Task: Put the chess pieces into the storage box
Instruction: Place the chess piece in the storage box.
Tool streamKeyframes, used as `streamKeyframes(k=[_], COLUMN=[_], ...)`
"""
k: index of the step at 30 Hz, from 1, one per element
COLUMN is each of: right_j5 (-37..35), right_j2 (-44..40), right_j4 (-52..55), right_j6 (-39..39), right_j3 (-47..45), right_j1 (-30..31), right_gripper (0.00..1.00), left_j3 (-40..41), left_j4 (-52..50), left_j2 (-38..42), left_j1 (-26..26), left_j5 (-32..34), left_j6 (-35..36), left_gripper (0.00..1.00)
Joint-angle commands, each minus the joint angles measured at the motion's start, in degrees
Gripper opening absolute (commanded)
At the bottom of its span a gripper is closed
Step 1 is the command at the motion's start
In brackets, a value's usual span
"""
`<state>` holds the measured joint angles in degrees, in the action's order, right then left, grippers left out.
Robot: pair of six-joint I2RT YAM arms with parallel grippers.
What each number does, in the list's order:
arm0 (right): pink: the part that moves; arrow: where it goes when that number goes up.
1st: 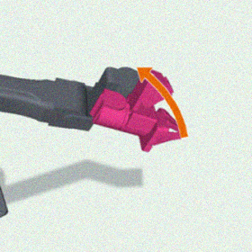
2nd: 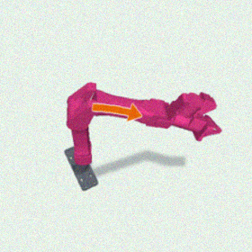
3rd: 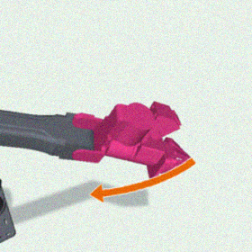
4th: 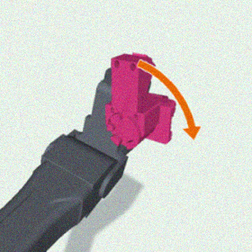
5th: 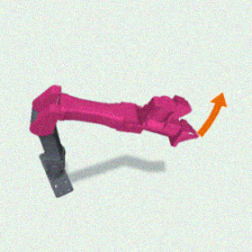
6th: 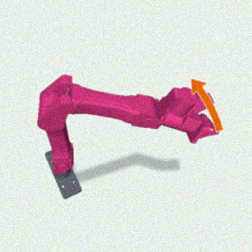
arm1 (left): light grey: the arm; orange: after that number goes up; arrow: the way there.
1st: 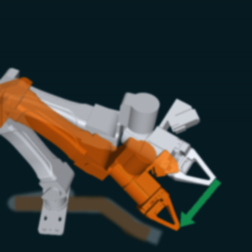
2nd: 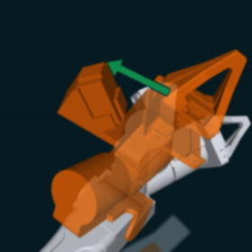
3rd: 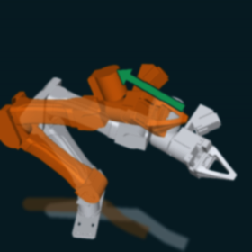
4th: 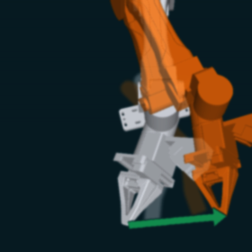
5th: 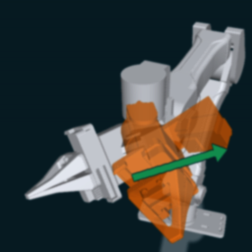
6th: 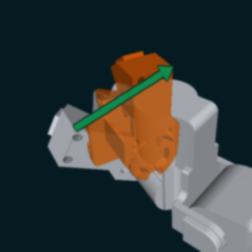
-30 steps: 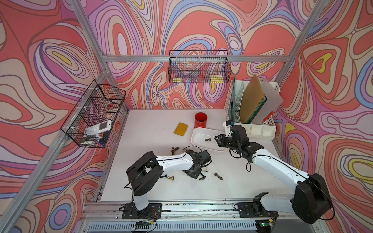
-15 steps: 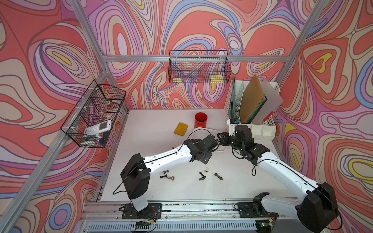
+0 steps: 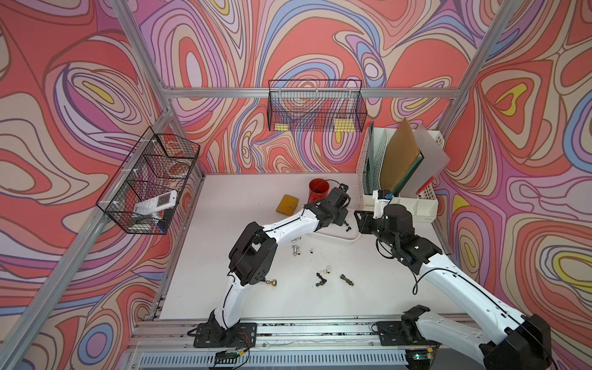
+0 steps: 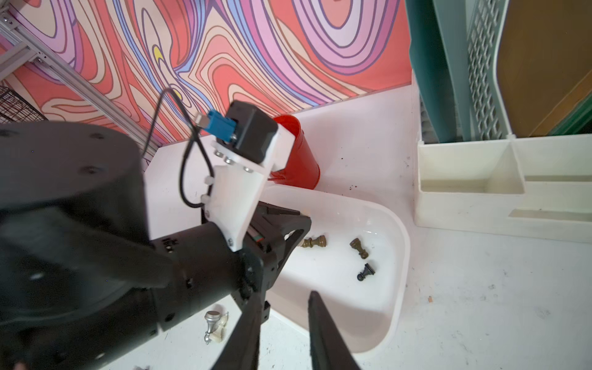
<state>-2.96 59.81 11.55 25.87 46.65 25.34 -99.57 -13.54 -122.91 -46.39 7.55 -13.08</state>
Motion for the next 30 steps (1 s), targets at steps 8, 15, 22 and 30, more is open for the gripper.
streamKeyframes(k=[8, 15, 22, 30], right_j5=[-3.5, -3.7, -4.3, -2.8], right_j2=[-0.8, -1.5, -3.1, -5.3], right_j4=[0.4, 0.7, 2.3, 6.7], right_j6=[-2.2, -2.4, -2.5, -2.6], right_j3=[-1.3, -1.2, -1.4, 0.3], right_j1=[0.3, 0.3, 0.3, 0.3], right_gripper=[0.28, 0.28, 0.28, 0.28], left_j3=[-0.7, -1.0, -0.9, 1.7], left_j4=[13.7, 17.2, 18.1, 18.2], left_j2=[-6.5, -9.7, -10.3, -5.2], left_j1=[1.7, 2.6, 2.5, 2.5], left_j5=[-1.1, -3.6, -3.5, -3.4], left_j6=[1.4, -0.7, -1.8, -2.2], left_gripper=[0.09, 0.12, 0.28, 0.34])
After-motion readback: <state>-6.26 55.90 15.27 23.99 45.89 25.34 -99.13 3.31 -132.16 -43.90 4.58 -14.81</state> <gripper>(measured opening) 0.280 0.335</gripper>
